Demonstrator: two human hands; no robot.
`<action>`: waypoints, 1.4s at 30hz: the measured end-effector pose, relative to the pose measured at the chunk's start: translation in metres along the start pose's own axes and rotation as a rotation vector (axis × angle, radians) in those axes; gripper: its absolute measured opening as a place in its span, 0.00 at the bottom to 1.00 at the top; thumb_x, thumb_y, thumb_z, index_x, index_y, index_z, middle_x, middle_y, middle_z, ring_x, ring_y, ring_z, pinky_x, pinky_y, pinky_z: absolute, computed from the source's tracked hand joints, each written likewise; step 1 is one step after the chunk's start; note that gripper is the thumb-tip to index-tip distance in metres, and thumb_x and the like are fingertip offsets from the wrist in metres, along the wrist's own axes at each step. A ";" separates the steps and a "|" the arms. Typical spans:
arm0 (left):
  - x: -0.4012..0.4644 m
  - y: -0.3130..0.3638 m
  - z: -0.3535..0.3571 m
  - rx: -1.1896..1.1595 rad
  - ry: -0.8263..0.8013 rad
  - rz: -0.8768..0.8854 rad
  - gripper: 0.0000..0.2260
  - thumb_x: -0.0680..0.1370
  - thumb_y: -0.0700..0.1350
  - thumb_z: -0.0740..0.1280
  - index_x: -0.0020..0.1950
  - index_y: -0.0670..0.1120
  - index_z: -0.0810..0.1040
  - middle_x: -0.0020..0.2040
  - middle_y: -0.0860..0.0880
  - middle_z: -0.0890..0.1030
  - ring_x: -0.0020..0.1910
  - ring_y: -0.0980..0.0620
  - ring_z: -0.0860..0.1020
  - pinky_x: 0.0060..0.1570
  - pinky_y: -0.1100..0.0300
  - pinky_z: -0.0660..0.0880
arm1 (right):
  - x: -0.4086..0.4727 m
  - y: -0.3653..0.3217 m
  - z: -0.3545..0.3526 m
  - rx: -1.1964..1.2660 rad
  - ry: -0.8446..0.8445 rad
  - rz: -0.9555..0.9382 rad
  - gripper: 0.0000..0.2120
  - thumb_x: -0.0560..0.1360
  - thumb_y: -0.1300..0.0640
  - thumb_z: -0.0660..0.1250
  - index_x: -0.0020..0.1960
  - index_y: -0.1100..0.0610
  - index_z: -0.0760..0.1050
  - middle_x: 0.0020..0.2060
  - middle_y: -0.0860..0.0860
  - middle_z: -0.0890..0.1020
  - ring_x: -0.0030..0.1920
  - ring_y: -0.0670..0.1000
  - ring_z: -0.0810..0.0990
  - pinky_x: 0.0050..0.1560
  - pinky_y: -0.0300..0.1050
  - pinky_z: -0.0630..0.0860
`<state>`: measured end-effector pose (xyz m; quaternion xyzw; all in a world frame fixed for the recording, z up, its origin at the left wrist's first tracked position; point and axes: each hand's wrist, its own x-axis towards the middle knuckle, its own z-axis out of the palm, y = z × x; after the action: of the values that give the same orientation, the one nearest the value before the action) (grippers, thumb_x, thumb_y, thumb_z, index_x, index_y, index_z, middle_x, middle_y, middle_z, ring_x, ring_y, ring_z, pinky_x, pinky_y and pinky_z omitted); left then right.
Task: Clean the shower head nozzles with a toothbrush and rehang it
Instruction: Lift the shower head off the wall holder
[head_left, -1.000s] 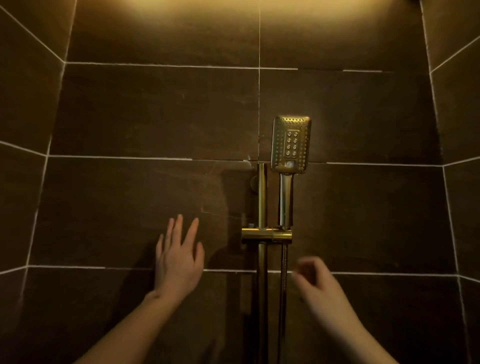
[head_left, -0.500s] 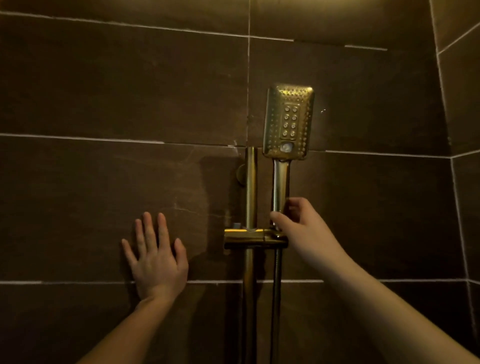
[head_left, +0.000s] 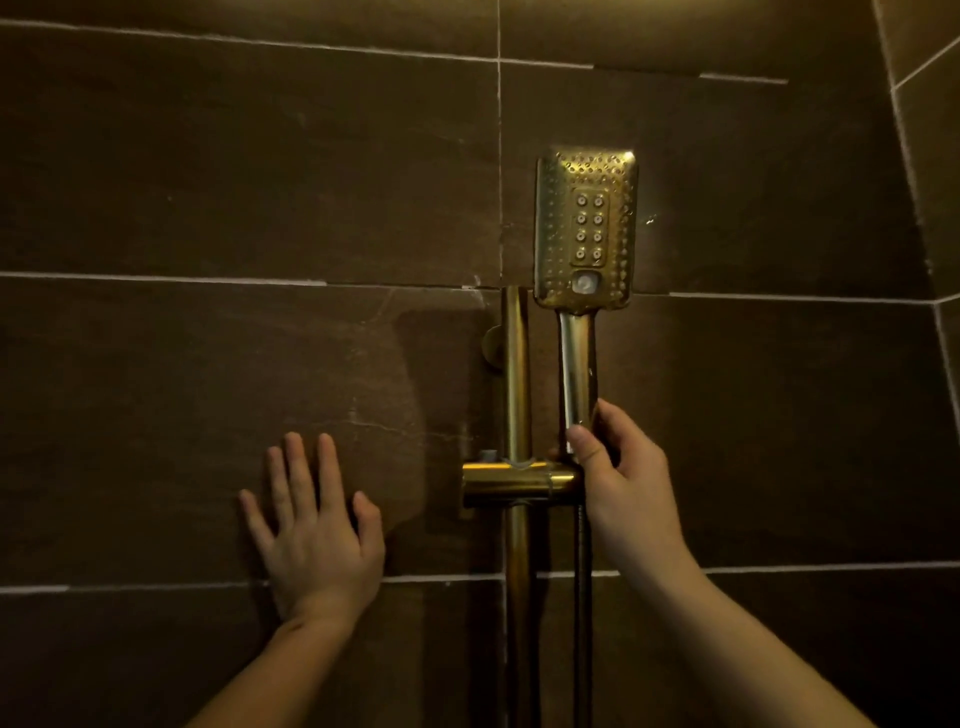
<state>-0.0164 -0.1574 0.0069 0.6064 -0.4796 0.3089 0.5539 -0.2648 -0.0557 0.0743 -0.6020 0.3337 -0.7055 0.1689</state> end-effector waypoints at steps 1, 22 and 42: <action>0.000 0.000 -0.002 0.005 -0.003 0.005 0.32 0.77 0.55 0.51 0.80 0.46 0.57 0.82 0.42 0.54 0.81 0.43 0.50 0.76 0.36 0.46 | -0.001 0.000 0.002 0.007 0.002 -0.006 0.25 0.80 0.57 0.63 0.76 0.51 0.62 0.62 0.48 0.78 0.56 0.46 0.81 0.57 0.48 0.80; -0.002 -0.005 0.000 0.023 -0.019 0.014 0.32 0.76 0.54 0.52 0.80 0.46 0.57 0.81 0.42 0.54 0.81 0.43 0.50 0.75 0.35 0.48 | 0.035 -0.028 -0.017 -0.387 -0.015 -0.223 0.23 0.78 0.60 0.65 0.71 0.48 0.67 0.62 0.44 0.77 0.62 0.43 0.75 0.61 0.47 0.76; -0.014 -0.015 -0.057 -0.155 -0.481 0.089 0.33 0.81 0.52 0.61 0.82 0.52 0.49 0.83 0.44 0.42 0.81 0.43 0.40 0.78 0.41 0.42 | -0.180 0.093 -0.081 -0.429 -0.036 0.115 0.07 0.79 0.60 0.64 0.56 0.54 0.69 0.45 0.45 0.79 0.47 0.41 0.79 0.42 0.33 0.74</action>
<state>0.0018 -0.0998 -0.0007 0.5966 -0.6459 0.1422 0.4546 -0.3186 0.0142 -0.1250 -0.6166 0.5068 -0.5967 0.0830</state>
